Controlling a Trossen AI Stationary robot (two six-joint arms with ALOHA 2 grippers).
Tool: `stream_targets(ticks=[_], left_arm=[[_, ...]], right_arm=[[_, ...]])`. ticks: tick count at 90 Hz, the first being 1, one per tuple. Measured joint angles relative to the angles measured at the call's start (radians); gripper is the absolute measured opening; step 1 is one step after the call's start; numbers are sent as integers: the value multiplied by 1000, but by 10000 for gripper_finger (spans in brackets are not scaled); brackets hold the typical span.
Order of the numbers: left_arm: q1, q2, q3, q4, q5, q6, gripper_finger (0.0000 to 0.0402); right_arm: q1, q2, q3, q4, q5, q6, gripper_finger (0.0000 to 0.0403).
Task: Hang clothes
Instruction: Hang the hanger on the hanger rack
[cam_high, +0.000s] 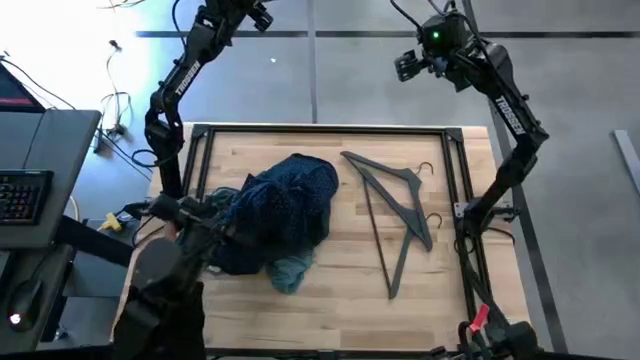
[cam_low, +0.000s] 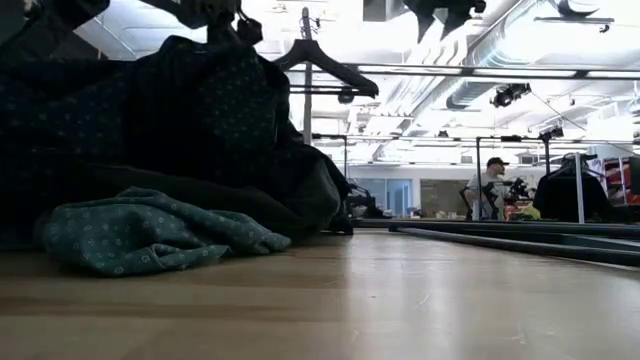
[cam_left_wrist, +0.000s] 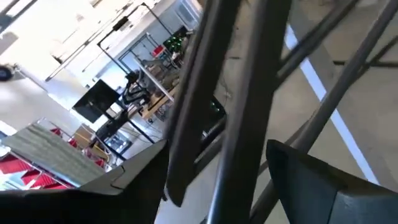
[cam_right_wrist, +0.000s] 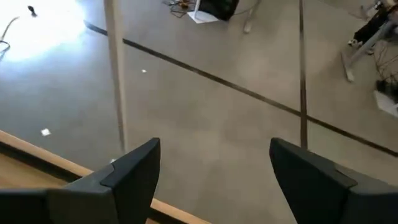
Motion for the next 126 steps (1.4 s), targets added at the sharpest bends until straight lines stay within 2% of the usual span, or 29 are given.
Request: stream_targets(ticks=[22, 33, 45, 56, 70, 83, 97, 108, 126], left_arm=[[0, -5, 0, 15, 75, -16, 246], [-13, -17, 0, 32, 72, -29, 246], [-33, -48, 0, 26, -27, 18, 246], [-58, -82, 0, -61, -148, 70, 246], [-101, -148, 0, -169, -202, 9, 246], [-149, -207, 0, -270, -199, -109, 246], [-195, -263, 1, -342, -60, -243, 246], [-222, -266, 0, -394, 52, -281, 246], [-243, -264, -18, -390, 104, -274, 246]], right_arm=[[-9, 0, 0, -1, -12, -29, 279], [-9, 0, 0, -34, -40, -30, 279], [-18, 0, -6, -165, -157, 27, 279], [-7, -13, -99, -242, -238, 78, 279], [31, -83, -357, -229, -365, 165, 279], [69, -191, -672, -174, -475, 351, 279], [104, -288, -1006, -130, -544, 589, 279], [125, -323, -1253, 4, -632, 691, 279], [152, -308, -1535, 286, -623, 807, 278]])
